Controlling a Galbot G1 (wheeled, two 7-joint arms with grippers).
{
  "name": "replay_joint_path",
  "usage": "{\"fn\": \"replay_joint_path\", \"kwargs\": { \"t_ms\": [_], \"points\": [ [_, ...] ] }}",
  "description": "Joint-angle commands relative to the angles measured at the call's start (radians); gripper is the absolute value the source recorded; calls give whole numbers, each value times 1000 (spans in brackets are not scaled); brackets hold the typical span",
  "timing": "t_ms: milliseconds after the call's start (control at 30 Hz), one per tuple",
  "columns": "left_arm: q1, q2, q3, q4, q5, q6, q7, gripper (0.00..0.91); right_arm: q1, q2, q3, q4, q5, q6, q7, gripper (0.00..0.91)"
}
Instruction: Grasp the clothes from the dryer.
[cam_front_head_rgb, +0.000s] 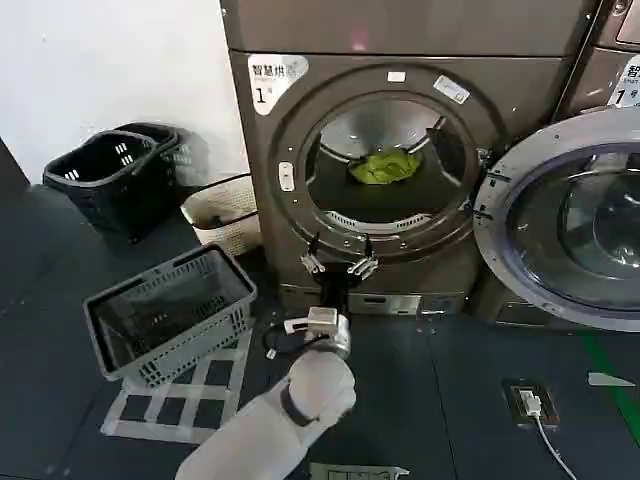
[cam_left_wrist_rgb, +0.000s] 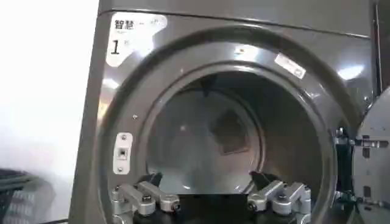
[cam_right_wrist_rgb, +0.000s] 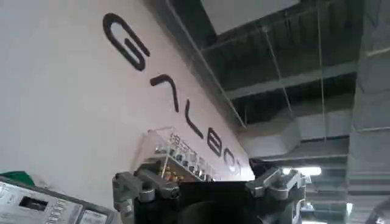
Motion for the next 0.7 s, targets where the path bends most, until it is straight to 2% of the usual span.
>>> {"fn": "replay_joint_path", "kwargs": {
  "t_ms": [33,267,700],
  "points": [
    [-1,-1,-2,0,0,-1,0,907,1,-4,-19,4,34,-14,4,907],
    [2,-5,-4,1,4,-3,2,907,-1,2,-45,13,42,2,-15,907],
    [10,-5,-15,-9,8,-2,2,907,-5,5,-35,12,51,20,-12,907]
  ]
}}
